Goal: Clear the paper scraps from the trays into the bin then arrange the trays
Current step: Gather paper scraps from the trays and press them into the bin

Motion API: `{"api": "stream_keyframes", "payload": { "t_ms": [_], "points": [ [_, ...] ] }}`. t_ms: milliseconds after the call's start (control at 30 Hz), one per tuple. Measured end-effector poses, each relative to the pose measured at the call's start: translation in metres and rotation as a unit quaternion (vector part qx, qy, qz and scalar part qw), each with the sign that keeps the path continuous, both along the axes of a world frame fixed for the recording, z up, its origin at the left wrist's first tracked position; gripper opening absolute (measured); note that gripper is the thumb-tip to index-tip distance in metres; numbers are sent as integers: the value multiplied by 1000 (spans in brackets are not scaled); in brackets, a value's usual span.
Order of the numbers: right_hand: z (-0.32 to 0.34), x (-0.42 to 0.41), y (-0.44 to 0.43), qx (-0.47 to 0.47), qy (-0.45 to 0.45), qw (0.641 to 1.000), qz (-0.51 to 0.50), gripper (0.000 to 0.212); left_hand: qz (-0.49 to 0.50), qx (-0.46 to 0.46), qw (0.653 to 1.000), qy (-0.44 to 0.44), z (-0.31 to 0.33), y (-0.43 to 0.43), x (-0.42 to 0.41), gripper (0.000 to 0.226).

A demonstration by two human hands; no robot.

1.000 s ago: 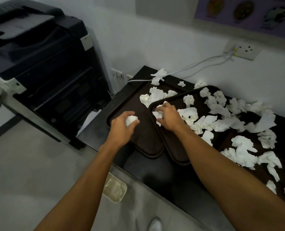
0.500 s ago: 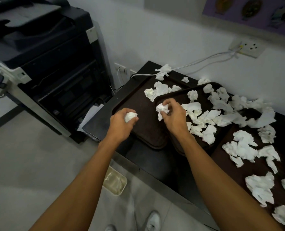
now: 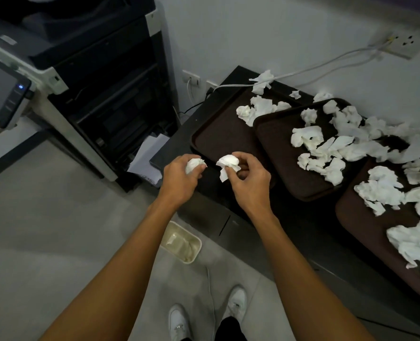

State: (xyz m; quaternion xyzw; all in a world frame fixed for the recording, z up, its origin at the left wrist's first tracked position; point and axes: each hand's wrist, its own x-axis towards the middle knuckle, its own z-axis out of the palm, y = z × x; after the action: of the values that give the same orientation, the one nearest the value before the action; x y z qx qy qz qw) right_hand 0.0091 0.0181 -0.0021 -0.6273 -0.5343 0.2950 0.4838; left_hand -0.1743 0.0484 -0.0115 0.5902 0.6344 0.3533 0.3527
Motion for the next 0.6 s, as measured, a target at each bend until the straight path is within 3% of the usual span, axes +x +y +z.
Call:
{"api": "stream_keyframes", "payload": {
  "t_ms": [233, 600],
  "points": [
    [-23, -70, -52, -22, 26, 999, 22, 35, 40, -20, 998, 34, -39, -41, -66, 26],
    [-126, -138, -95, -104, 18, 992, 63, 31, 64, -103, 992, 41, -141, -104, -121, 17]
  ]
}}
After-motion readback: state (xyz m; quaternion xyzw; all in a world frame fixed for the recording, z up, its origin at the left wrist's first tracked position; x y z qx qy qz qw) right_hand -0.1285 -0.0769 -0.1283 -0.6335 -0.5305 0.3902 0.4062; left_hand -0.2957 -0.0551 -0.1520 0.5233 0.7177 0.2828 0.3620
